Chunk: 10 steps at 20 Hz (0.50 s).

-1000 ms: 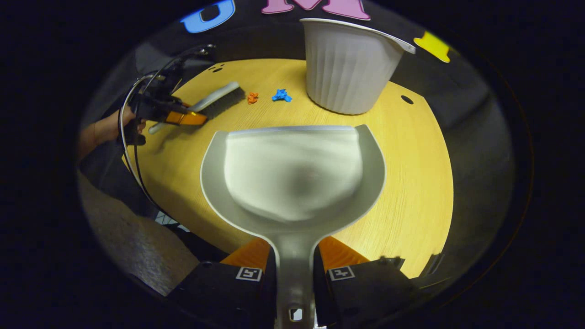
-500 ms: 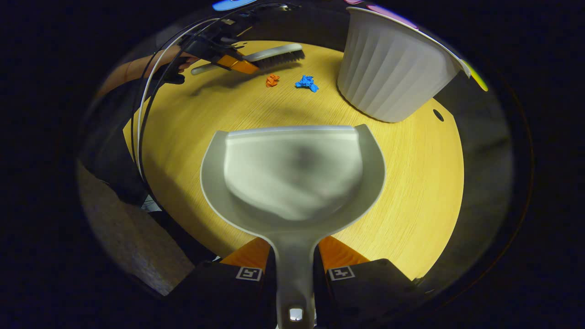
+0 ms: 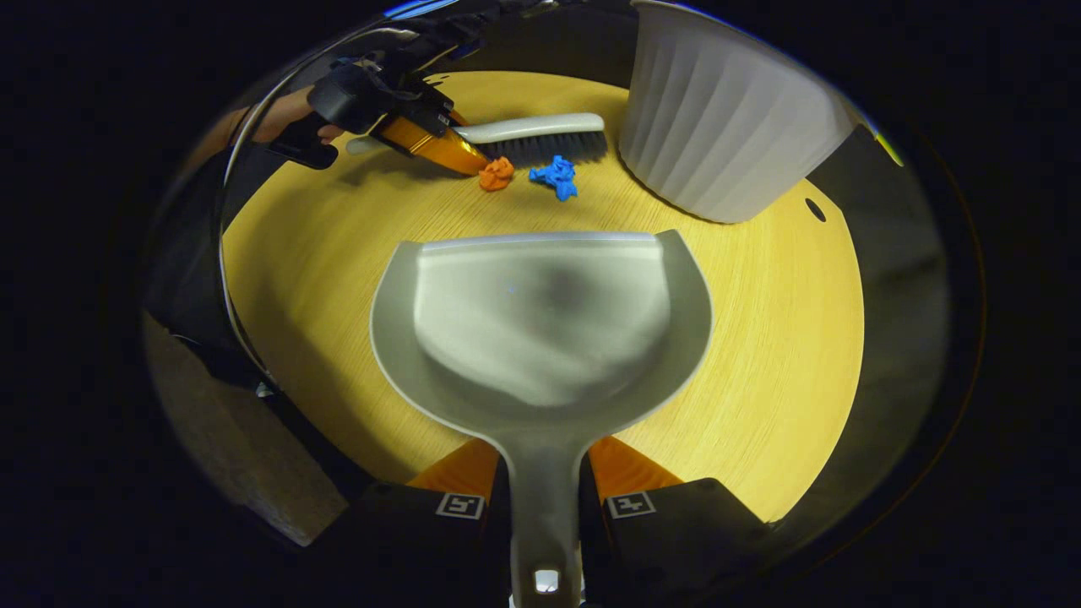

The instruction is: Pick up the small broom and dustpan from the desktop, sweep the trash into the dustpan with the broom, and then empty the trash into the garbage bin.

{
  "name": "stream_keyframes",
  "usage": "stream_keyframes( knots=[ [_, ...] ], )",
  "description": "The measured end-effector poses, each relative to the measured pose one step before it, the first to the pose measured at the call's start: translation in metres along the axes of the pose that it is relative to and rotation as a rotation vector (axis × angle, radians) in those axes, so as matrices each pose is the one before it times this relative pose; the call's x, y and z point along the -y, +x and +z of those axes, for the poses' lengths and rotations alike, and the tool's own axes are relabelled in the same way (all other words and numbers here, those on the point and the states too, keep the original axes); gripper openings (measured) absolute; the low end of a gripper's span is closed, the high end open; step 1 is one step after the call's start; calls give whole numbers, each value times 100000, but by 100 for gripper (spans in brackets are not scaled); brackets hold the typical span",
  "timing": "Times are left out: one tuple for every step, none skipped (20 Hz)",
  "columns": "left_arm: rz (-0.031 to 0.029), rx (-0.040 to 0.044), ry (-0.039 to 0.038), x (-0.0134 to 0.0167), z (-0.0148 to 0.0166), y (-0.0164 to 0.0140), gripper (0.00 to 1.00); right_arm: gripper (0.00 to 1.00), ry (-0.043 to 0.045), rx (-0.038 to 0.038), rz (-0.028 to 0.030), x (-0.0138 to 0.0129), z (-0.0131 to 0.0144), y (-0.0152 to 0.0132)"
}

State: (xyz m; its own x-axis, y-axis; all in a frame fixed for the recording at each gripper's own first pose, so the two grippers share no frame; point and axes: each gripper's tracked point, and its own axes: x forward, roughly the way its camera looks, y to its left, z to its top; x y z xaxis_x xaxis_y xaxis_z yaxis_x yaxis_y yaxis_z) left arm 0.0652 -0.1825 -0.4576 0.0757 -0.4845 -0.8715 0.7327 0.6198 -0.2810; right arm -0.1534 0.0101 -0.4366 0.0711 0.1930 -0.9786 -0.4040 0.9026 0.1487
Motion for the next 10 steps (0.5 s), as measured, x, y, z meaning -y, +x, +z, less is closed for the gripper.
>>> stream_keyframes(
  knots=[
    [-3442, -801, -813, 1416, -44, 3, 26, 38, 546, 305, 409, -18, -10, -78],
    [-3306, -641, -982, 1049, -252, -87, 24, 38, 803, 267, 393, -50, -118, 146],
    [-2964, -324, -477, 1369, 181, -305, 24, 38, 738, 150, 206, 9, -87, 76],
    [1040, -98, 1541, -448, -90, -531, 26, 34, -326, 142, -596, 217, -157, -25],
    [394, 702, 144, 606, 240, 55, 26, 34, -26, 153, -94, -83, -89, 64],
    [-1796, 1205, -2209, 809, 376, -338, 26, 34, 504, -120, -158, 3, -239, 181],
    [-2187, 847, -2512, 975, 139, -68, 26, 34, 640, -3, 54, -68, -181, 97],
    [-2037, 415, -1631, 959, -4, 4, 26, 34, 647, 304, -174, -86, -80, 128],
    [-2633, -277, -935, 967, -97, -225, 26, 38, 608, 497, 21, -83, -63, 91],
    [-2710, -454, -231, 1236, -548, 230, 26, 34, 317, 602, -231, 6, 78, 39]
  ],
)
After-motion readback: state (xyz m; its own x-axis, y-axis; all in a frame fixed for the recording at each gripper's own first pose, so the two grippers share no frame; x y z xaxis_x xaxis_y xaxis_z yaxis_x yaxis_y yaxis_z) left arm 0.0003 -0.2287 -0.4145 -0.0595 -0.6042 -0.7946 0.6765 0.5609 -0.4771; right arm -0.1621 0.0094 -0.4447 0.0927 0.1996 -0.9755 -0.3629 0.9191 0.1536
